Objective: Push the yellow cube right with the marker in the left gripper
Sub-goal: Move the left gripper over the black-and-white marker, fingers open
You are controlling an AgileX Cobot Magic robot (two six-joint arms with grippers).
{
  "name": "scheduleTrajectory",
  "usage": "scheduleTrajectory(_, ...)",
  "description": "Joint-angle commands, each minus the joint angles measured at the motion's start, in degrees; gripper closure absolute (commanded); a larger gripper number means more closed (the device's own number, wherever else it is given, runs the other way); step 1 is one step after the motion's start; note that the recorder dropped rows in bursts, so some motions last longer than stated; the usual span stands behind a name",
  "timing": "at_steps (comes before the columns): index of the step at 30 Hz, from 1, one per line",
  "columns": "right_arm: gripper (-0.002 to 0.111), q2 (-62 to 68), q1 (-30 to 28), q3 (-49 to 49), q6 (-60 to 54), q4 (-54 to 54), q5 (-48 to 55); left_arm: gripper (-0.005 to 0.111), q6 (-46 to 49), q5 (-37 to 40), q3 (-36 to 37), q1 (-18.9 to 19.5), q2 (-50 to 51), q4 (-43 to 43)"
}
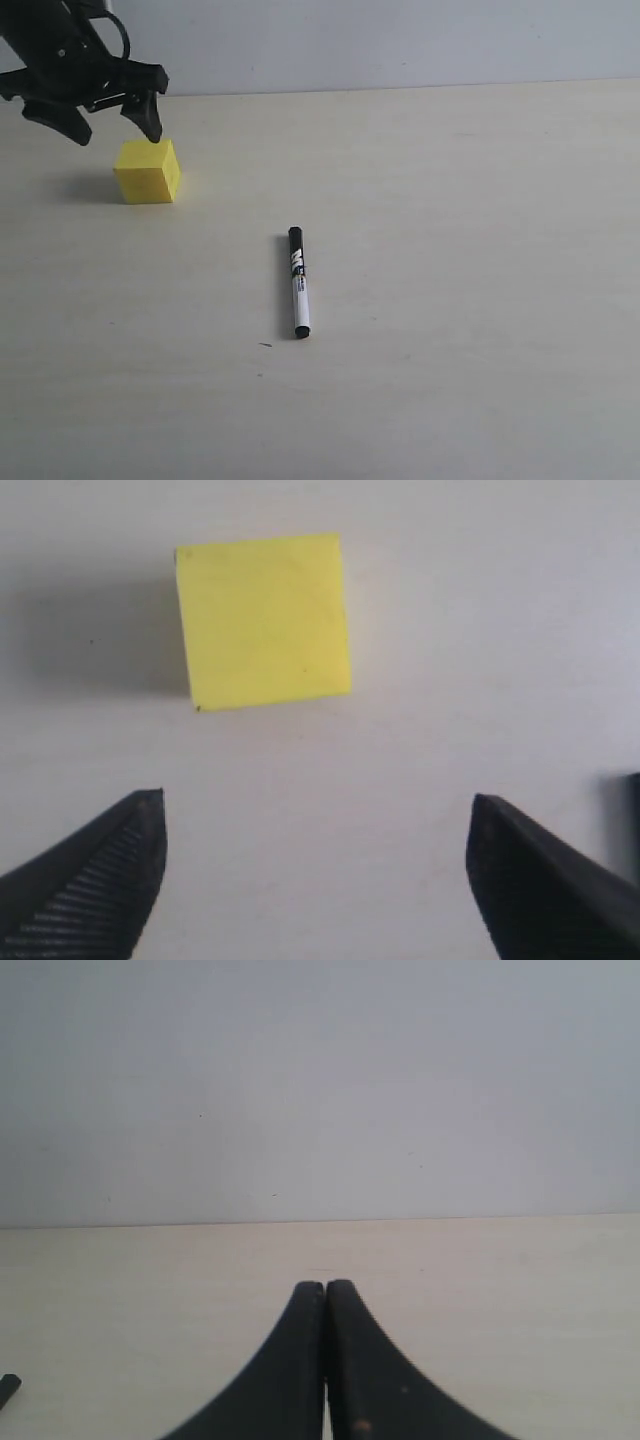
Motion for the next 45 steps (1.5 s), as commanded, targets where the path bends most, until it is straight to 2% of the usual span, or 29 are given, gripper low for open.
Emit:
scheduleTrajectory(1, 0.108, -0.37, -0.34, 0.27, -0.04, -0.09, -0.11, 0.027, 0.49, 2.55, -5.67, -0.37, 3.83, -0.42)
scheduleTrajectory(7, 0.108, -0.37, -0.34, 0.27, -0.04, -0.09, -0.11, 0.030, 1.16, 1.75, -8.33, -0.37, 5.33, -0.30)
scheduleTrajectory(11, 0.108, -0.37, -0.34, 0.27, -0.04, -0.09, -0.11, 0.043, -1.56, 4.86, -8.45, -0.72, 5.56, -2.49)
scheduleTrajectory(14, 0.108, -0.37, -0.34, 0.27, -0.04, -0.09, -0.11, 0.041, -3.33, 9.00, -8.45, -2.01, 6.52, -3.51)
scheduleTrajectory(25, 0.108, -0.37, -0.34, 0.27, -0.04, -0.09, -0.11, 0.040, -5.58, 10.28, -6.48, -13.51, 7.16, -1.10)
scheduleTrajectory(32, 0.108, -0.37, -0.34, 0.27, -0.04, -0.09, -0.11, 0.040, -7.16, 10.55, -1.95, -17.31, 7.16, -6.08)
scheduleTrajectory(45, 0.108, -0.37, -0.34, 0.27, -0.04, -0.09, -0.11, 0.040, -15.34, 8.96, 1.25, -24.58, 7.16, -4.90)
